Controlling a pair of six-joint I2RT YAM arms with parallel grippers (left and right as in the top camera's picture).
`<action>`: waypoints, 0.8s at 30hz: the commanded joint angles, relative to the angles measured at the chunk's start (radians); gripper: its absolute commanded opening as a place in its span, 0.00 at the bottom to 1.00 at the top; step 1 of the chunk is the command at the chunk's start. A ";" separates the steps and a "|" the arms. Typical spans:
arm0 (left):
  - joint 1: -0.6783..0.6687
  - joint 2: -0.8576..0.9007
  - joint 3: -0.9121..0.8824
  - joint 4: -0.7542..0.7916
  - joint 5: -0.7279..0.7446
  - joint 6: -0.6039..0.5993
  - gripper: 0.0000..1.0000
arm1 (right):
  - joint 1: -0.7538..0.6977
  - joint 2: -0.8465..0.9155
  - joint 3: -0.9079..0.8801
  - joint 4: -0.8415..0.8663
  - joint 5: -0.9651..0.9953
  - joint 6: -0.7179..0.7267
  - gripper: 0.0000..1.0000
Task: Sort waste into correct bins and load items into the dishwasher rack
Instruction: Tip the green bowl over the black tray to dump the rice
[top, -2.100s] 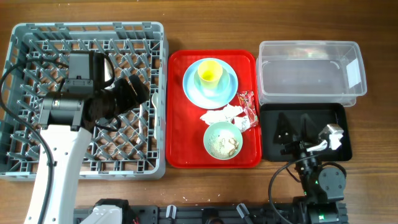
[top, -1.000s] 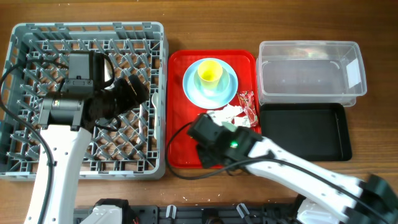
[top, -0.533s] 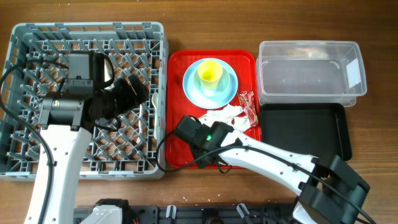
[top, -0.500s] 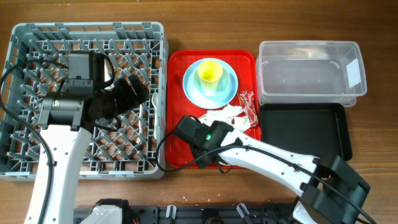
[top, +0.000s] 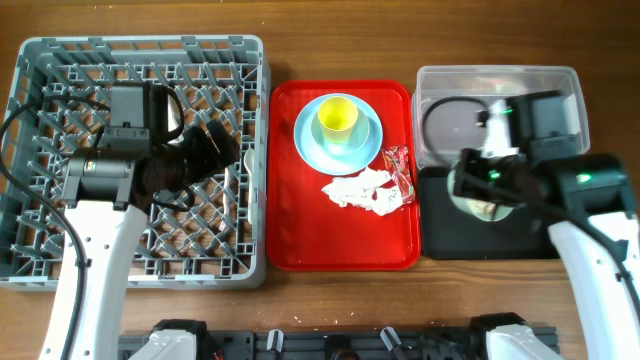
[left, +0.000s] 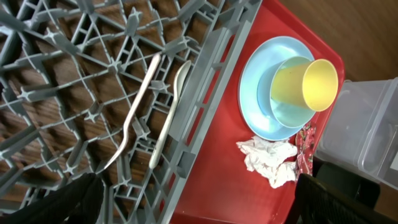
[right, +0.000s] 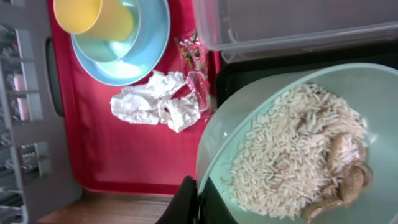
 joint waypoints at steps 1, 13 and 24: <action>0.004 -0.013 0.005 0.002 -0.006 -0.010 1.00 | -0.196 -0.010 -0.053 0.000 -0.251 -0.211 0.04; 0.003 -0.013 0.005 0.002 -0.006 -0.010 1.00 | -0.412 -0.010 -0.468 0.337 -0.795 -0.282 0.04; 0.003 -0.013 0.005 0.002 -0.006 -0.010 1.00 | -0.491 -0.010 -0.553 0.441 -0.797 -0.206 0.04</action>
